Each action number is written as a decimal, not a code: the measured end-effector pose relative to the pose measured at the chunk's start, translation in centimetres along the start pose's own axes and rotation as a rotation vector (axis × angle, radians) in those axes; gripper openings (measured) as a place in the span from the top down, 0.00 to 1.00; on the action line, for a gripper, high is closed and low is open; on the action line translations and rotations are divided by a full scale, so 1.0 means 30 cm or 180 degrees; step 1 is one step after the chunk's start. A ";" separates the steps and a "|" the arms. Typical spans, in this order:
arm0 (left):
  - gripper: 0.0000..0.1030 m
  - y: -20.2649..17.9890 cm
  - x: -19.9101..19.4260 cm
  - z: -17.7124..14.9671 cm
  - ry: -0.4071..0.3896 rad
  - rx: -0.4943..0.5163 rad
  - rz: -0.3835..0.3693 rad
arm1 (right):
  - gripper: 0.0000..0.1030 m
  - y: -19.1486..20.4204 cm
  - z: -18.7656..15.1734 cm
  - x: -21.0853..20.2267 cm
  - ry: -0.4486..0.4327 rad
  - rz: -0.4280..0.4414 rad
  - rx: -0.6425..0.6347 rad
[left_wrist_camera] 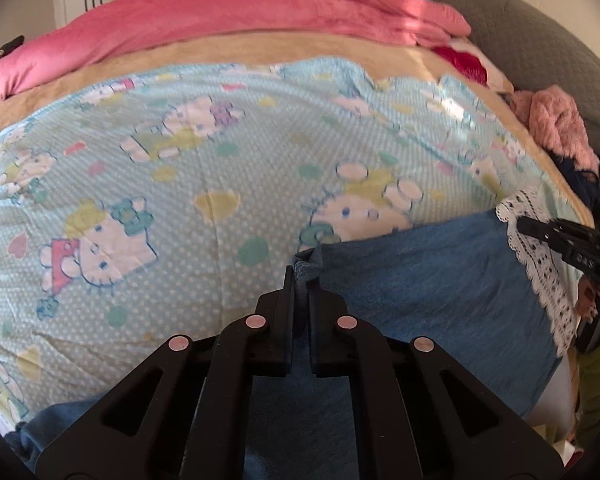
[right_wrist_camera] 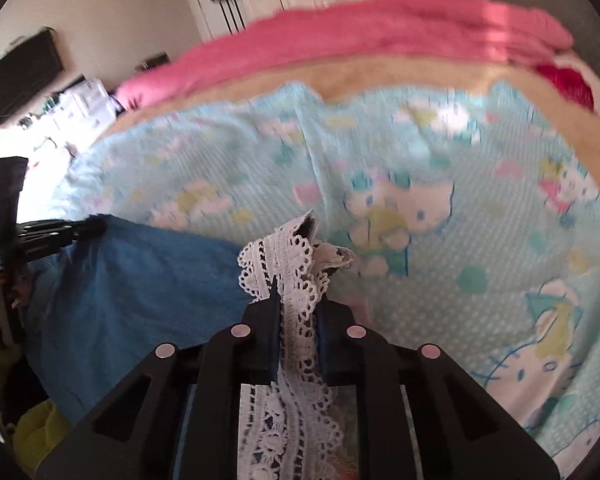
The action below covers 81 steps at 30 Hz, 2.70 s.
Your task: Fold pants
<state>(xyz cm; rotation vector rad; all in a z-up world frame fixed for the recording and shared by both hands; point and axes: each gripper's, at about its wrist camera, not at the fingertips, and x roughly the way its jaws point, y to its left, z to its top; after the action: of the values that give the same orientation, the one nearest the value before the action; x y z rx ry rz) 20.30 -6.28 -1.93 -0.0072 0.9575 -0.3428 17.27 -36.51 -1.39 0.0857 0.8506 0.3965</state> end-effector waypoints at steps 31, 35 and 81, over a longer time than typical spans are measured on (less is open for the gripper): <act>0.48 0.223 -0.207 -0.056 -0.0354 -0.0638 0.0369 | 0.52 -0.005 -0.012 -0.162 -0.0237 -0.0641 -0.0201; 0.38 0.256 -0.316 -0.146 -0.0464 -0.0641 0.0587 | 0.52 0.086 -0.082 -0.167 -0.0149 -0.0573 -0.0373; 0.19 0.106 -0.100 -0.310 0.0285 -0.0270 0.0257 | 0.24 0.224 -0.219 -0.028 0.0606 -0.0501 -0.0315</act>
<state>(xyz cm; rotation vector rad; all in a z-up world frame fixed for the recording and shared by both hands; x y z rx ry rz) 12.15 -1.07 -5.42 -0.0308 1.0573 -0.2293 9.82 -31.15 -3.58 -0.1119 1.0164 0.3011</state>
